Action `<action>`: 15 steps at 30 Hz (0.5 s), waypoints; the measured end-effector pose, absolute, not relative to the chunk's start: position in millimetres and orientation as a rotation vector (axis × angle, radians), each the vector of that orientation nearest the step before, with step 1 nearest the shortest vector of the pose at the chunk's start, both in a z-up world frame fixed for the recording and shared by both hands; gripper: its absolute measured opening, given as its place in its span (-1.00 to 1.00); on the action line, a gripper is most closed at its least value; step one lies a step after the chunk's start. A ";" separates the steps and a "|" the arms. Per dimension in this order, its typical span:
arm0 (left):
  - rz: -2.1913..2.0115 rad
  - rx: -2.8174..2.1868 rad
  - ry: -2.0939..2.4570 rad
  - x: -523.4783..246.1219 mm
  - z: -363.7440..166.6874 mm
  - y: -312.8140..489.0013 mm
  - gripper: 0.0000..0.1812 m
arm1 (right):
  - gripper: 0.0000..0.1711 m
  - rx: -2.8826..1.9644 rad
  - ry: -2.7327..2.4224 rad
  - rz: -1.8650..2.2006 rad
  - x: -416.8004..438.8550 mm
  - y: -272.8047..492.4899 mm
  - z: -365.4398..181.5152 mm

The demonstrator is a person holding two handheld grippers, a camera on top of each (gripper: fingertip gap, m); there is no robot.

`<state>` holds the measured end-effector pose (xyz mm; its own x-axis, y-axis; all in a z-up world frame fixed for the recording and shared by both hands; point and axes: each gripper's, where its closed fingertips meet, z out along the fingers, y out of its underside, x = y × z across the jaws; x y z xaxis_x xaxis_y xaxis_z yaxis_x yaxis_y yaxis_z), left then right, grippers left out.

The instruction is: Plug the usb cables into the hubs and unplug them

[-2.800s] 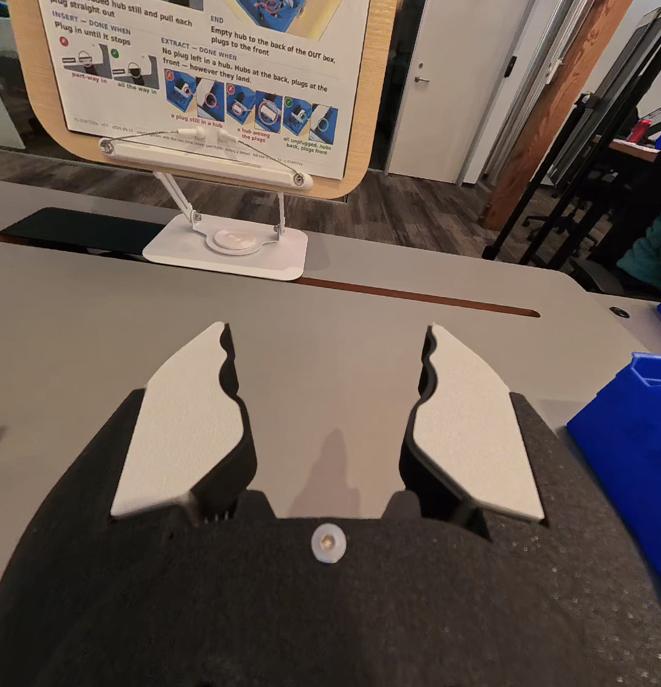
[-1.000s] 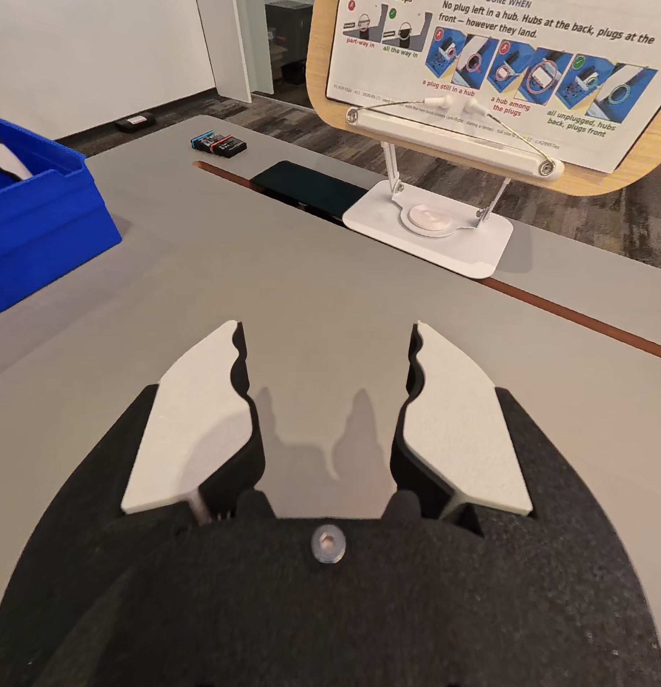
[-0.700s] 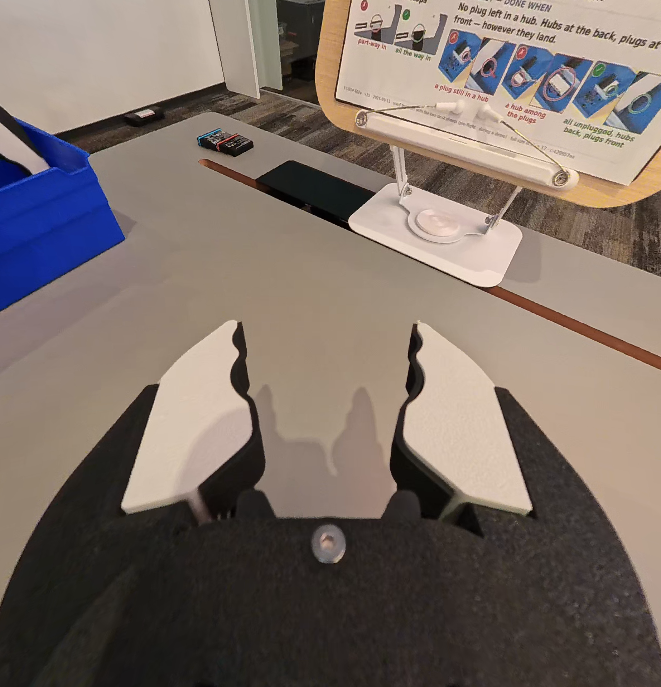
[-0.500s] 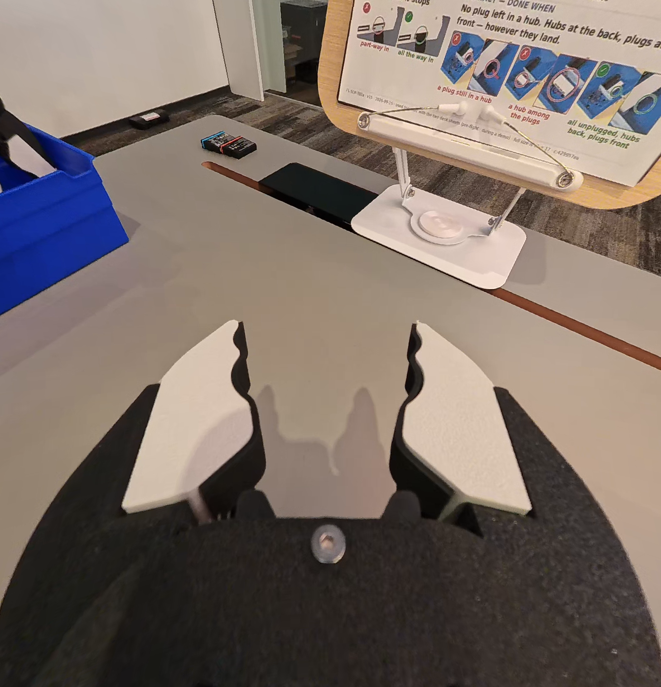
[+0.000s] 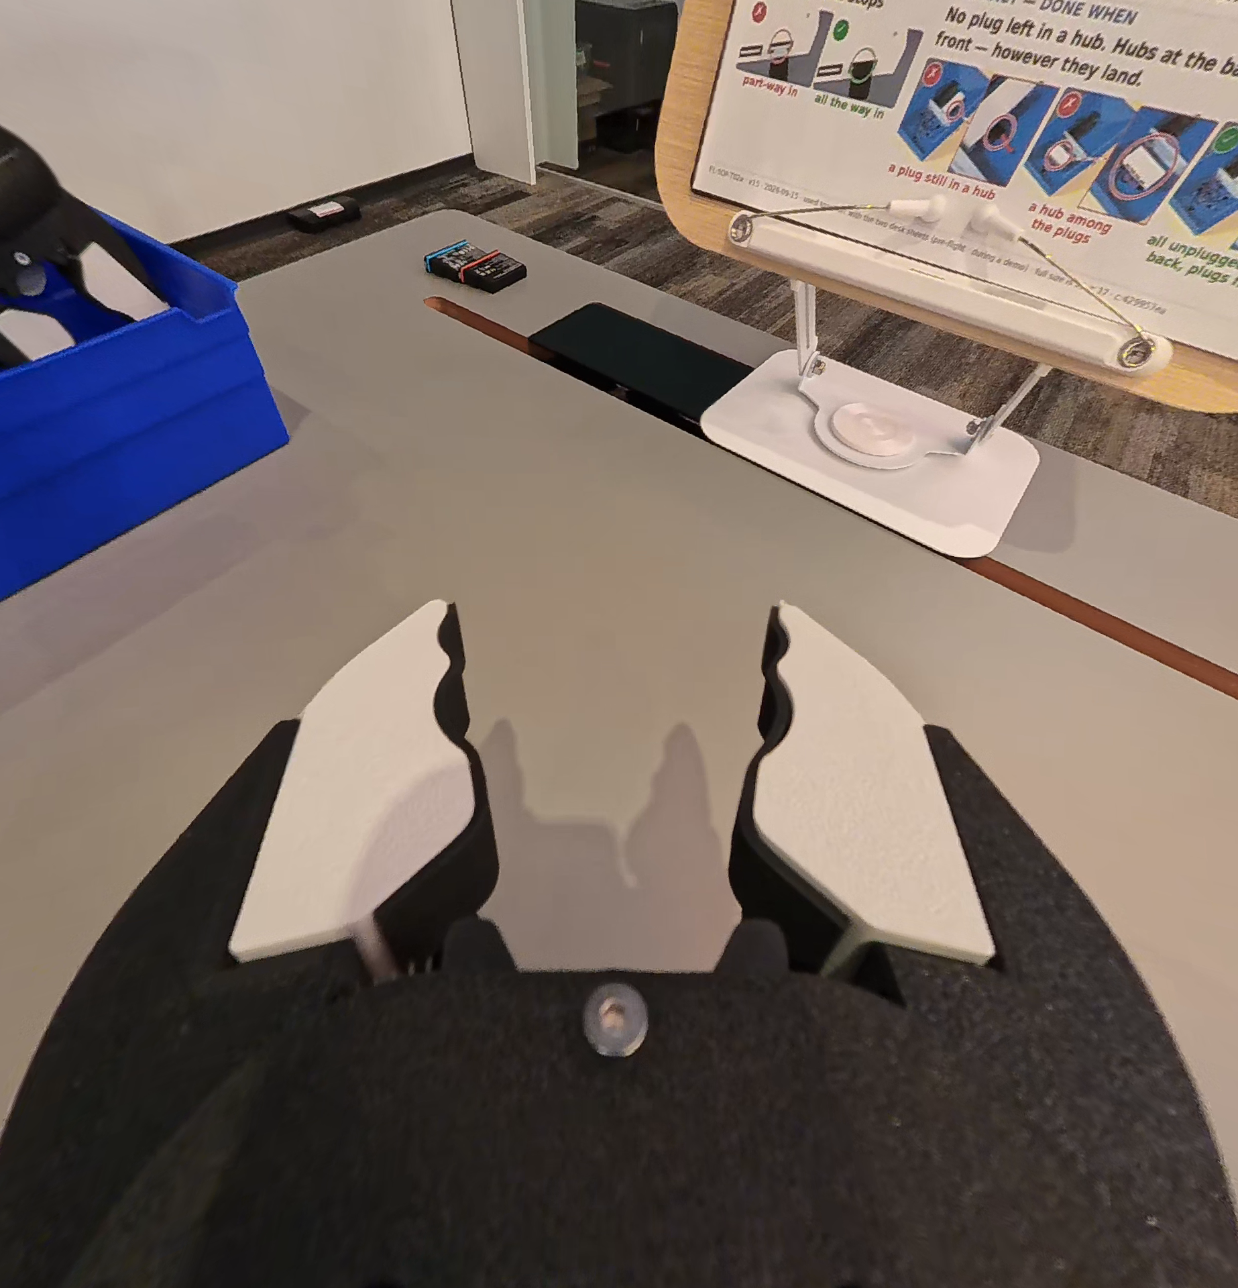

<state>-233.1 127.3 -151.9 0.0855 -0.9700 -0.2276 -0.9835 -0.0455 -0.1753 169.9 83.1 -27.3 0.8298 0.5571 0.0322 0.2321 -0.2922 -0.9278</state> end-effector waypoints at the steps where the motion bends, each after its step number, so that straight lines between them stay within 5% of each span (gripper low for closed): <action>1: 0.050 -2.113 1.941 -233.5 -152.4 127.2 -0.49 | -0.05 -1.876 -0.594 0.363 168.8 82.4 -26.8; 15: -0.014 -2.288 1.920 -242.4 -155.4 108.3 -0.46 | -0.06 -1.865 -0.611 0.391 165.1 77.1 -25.2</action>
